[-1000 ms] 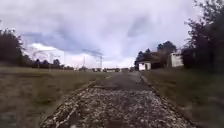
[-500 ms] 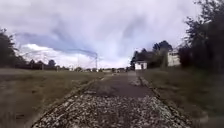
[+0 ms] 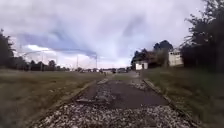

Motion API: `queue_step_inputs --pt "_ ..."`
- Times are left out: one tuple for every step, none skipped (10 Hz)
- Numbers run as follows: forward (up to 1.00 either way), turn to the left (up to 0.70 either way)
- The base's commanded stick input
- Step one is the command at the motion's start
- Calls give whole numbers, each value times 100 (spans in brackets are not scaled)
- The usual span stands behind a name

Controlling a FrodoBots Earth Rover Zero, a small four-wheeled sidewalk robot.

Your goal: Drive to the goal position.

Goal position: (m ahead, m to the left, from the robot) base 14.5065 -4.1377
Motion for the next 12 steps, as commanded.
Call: queue_step_inputs --pt "100 -35" --pt "100 -18" --pt "100 0" --pt "100 0" --pt "100 0" --pt "100 0" --pt "100 0" --pt "100 0" --pt "100 0" --pt "100 0" --pt "100 -1" --pt "100 -2"
